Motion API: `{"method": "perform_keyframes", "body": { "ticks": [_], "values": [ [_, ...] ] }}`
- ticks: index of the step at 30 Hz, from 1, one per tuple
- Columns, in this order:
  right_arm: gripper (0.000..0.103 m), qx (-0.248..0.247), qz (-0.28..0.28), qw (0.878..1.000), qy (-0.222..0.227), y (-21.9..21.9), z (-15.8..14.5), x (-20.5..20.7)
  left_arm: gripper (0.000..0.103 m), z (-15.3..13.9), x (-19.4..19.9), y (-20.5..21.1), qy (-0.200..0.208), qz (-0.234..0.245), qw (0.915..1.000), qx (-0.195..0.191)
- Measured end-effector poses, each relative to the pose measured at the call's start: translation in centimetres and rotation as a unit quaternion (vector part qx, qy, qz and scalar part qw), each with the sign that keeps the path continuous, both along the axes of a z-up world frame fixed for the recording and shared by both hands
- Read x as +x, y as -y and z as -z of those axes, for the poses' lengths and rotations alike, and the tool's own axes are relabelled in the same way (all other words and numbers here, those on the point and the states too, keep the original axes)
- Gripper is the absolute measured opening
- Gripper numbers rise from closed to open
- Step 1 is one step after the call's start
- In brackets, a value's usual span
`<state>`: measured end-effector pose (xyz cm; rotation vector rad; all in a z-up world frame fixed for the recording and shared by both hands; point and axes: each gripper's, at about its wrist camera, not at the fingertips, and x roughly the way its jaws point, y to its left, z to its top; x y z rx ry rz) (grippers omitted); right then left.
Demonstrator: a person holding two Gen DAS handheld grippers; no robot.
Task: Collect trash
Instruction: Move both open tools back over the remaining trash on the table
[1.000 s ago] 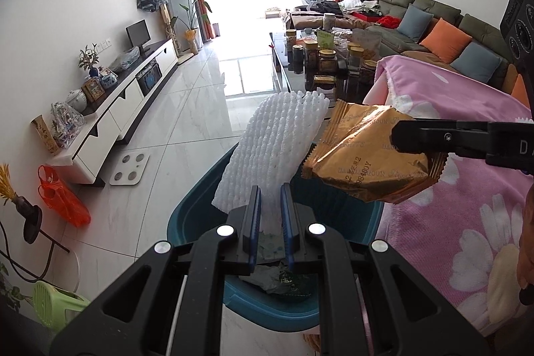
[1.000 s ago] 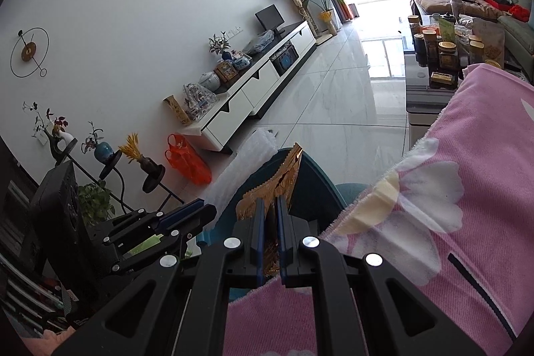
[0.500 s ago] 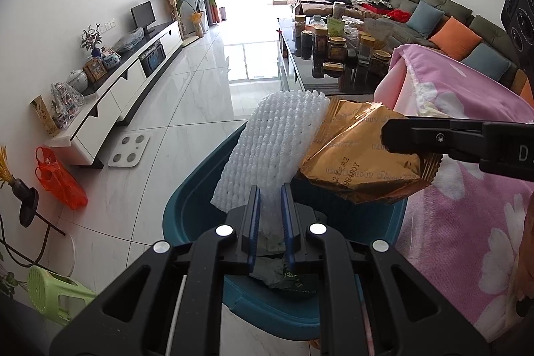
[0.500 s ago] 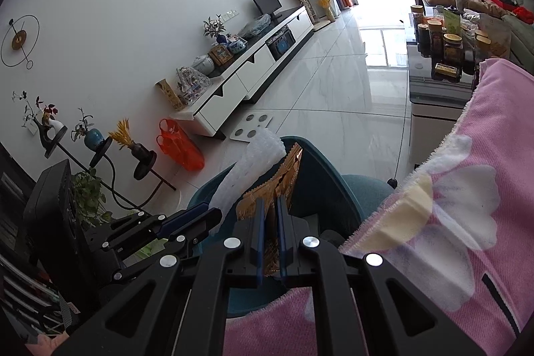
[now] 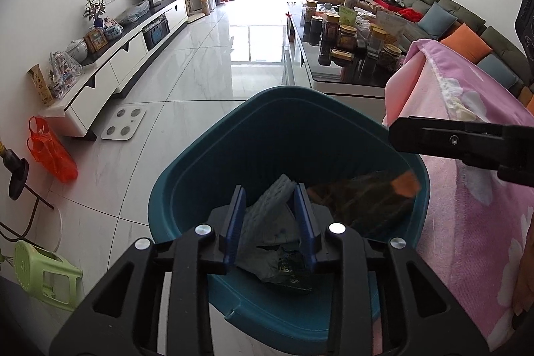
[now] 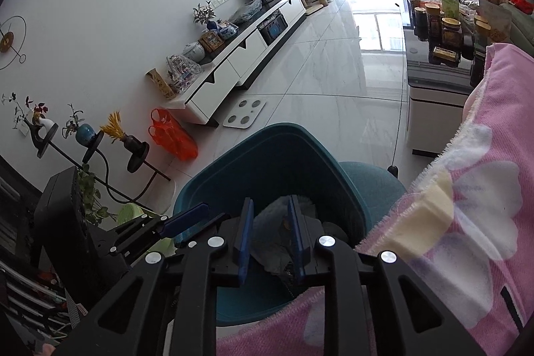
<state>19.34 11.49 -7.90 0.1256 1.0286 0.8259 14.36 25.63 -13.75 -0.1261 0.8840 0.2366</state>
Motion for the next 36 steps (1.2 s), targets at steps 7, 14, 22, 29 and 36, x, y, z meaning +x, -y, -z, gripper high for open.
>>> {"method": "perform_keyframes", "body": {
  "ticks": [7,14,22,29,36],
  "values": [
    [0.024,0.014,0.006,1.000,-0.002,1.0,0.0,-0.1,0.042,-1.1,-0.6,0.1,0.021,-0.008,0.9997,-0.010],
    [0.029,0.038,0.016,0.999,0.020,4.3,-1.5,-1.5,0.061,-4.5,-3.1,2.6,0.076,0.018,0.9969,0.006],
    [0.043,0.041,0.038,0.994,0.094,10.6,-4.9,-5.6,0.074,-8.5,-5.9,9.0,0.138,0.103,0.9850,0.001],
    [0.043,0.031,0.104,0.984,0.141,18.7,-6.3,-9.3,0.075,-9.3,-6.6,17.3,0.148,0.209,0.9665,-0.017],
    [0.043,0.013,0.198,0.967,0.162,27.3,-6.8,-12.5,0.075,-8.8,-6.8,25.4,0.134,0.303,0.9430,-0.025]
  ]
}}
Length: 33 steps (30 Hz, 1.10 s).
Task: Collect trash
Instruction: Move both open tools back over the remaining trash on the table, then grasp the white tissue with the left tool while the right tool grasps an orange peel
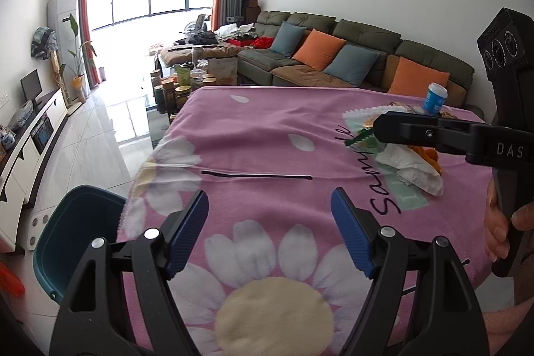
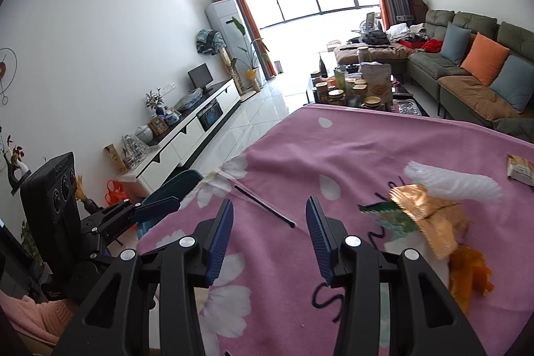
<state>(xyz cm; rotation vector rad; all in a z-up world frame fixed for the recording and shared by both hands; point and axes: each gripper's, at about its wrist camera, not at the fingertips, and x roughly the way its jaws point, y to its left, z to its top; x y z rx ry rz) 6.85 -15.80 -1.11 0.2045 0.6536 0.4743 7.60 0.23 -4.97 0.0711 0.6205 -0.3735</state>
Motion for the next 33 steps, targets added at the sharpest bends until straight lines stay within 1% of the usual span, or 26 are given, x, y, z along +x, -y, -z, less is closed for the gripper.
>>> {"method": "perform_keyframes", "body": {
  "ticks": [6,10,13,17,20,25,30,33],
  "values": [
    [0.043,-0.009,0.090,0.996,-0.004,7.0,1.0,-1.4,0.075,0.7,-0.2,6.0,-0.013,0.067,0.9977,0.000],
    [0.043,-0.004,0.139,0.990,-0.022,10.8,2.6,-1.3,0.075,1.2,0.2,9.2,-0.026,0.100,0.9946,0.002],
    [0.043,-0.001,0.160,0.986,-0.044,12.6,4.1,-1.1,0.074,1.7,0.6,11.4,-0.040,0.119,0.9921,0.002],
    [0.043,0.001,0.165,0.984,-0.065,14.4,5.8,-1.1,0.072,2.2,1.4,13.5,-0.056,0.137,0.9890,0.002],
    [0.043,0.000,0.161,0.984,-0.075,14.4,6.5,-0.9,0.071,2.7,2.6,15.0,-0.075,0.141,0.9871,0.003],
    [0.043,-0.003,0.158,0.984,-0.080,14.4,6.8,-0.8,0.071,3.2,4.4,16.4,-0.102,0.145,0.9841,-0.006],
    [0.043,-0.005,0.165,0.982,-0.089,15.2,7.0,-0.6,0.071,3.8,5.4,18.0,-0.119,0.149,0.9817,-0.004],
    [0.042,-0.008,0.162,0.982,-0.100,15.3,7.3,-0.3,0.067,4.3,6.0,18.8,-0.134,0.148,0.9798,-0.003]
  ]
}}
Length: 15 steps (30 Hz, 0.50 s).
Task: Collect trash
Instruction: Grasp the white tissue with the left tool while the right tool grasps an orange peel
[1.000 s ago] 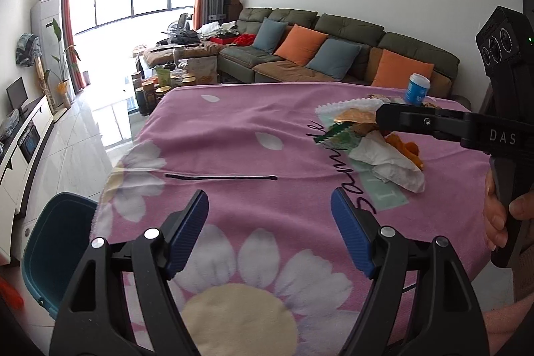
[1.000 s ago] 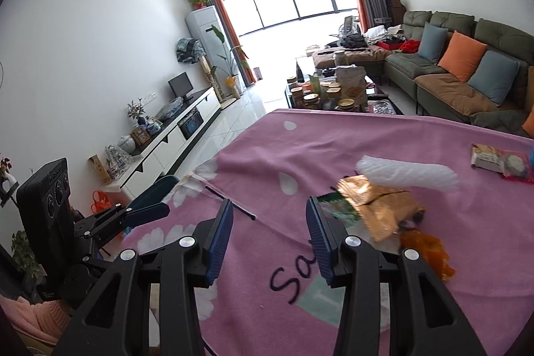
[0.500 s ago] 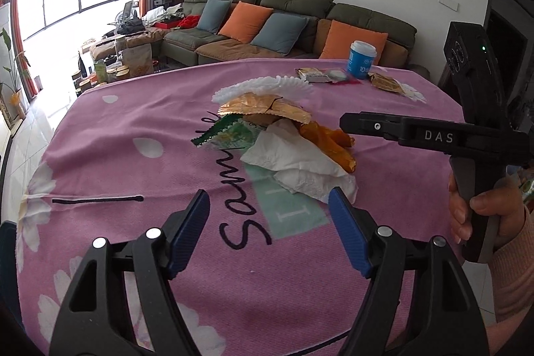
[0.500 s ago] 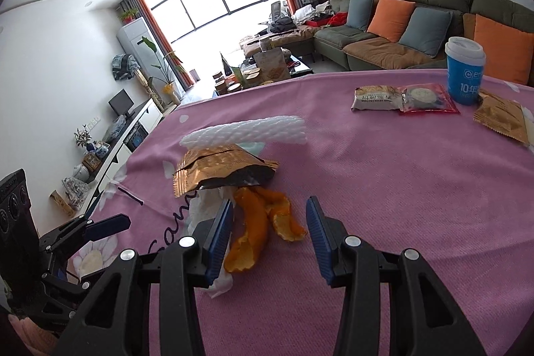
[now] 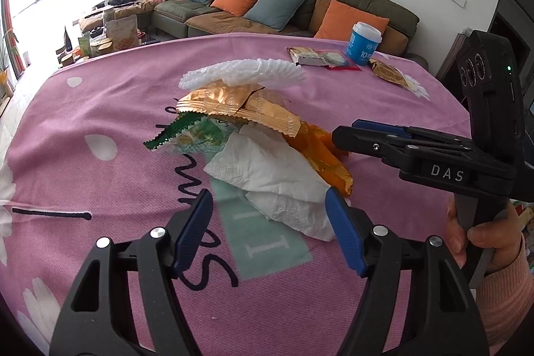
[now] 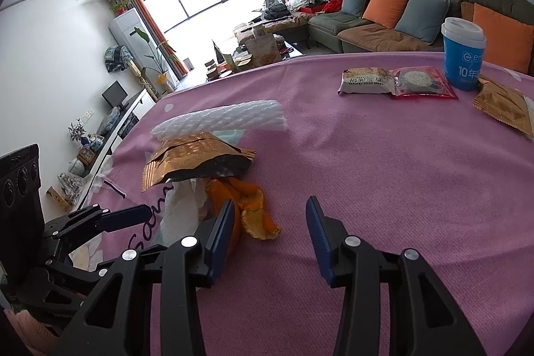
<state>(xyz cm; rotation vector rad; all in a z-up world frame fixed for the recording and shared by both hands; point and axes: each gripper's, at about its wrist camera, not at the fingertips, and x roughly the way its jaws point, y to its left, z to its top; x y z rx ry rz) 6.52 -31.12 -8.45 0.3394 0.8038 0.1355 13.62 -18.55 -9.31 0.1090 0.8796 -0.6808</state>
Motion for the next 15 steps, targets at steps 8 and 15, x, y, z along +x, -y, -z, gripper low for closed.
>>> {"method": "perform_keyframes", "body": {
  "ticks": [8,15],
  "values": [
    [0.021,0.000,-0.026,0.999,-0.020,-0.7,0.5,0.5,0.039,1.2,1.4,0.1,-0.036,-0.008,0.9993,-0.008],
    [0.012,-0.010,-0.030,0.999,-0.009,-0.6,0.1,-0.4,0.018,1.1,1.0,-1.0,-0.040,-0.006,0.9991,-0.015]
  ]
}}
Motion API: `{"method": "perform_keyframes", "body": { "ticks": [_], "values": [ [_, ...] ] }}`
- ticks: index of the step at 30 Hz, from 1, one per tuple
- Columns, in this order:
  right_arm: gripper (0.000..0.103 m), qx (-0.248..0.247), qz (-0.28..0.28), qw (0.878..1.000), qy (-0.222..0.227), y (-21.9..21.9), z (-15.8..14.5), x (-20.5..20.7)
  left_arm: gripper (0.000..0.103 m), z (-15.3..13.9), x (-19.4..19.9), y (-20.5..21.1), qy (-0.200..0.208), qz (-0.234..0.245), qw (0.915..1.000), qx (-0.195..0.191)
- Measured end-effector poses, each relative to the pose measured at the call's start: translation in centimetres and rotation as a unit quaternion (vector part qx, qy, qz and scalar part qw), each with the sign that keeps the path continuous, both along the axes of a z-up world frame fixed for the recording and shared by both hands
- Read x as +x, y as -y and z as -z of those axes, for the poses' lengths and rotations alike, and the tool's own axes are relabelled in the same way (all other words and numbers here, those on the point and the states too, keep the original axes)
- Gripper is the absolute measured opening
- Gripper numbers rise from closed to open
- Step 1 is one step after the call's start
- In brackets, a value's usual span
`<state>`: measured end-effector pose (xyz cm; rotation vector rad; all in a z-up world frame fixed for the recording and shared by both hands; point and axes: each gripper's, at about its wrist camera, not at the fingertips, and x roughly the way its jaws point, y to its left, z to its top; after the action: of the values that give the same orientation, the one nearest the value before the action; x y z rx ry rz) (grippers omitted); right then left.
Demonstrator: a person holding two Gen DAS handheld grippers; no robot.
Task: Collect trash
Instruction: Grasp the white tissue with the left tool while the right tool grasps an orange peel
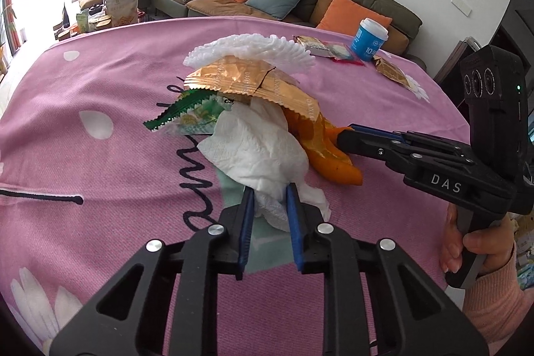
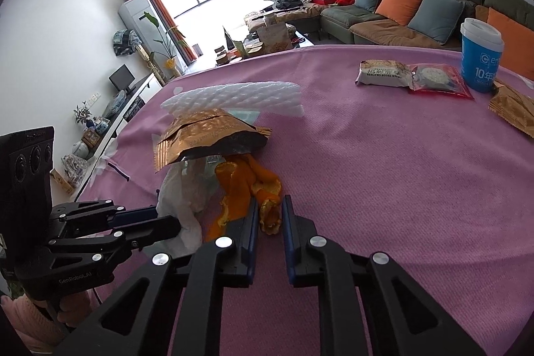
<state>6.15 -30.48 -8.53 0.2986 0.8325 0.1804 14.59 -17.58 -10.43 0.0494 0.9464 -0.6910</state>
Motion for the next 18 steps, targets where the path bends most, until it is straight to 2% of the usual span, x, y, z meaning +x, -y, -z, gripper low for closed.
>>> {"method": "perform_keyframes", "body": {
  "ticks": [4,18],
  "values": [
    [0.011,-0.004,0.009,1.000,0.011,0.2,-0.4,-1.0,0.014,-0.5,-0.7,-1.4,0.008,-0.004,1.0000,-0.003],
    [0.011,0.018,0.049,0.998,0.046,1.6,-1.7,-3.6,0.014,-2.6,-4.1,-6.5,0.049,-0.019,0.9986,0.000]
  ]
}}
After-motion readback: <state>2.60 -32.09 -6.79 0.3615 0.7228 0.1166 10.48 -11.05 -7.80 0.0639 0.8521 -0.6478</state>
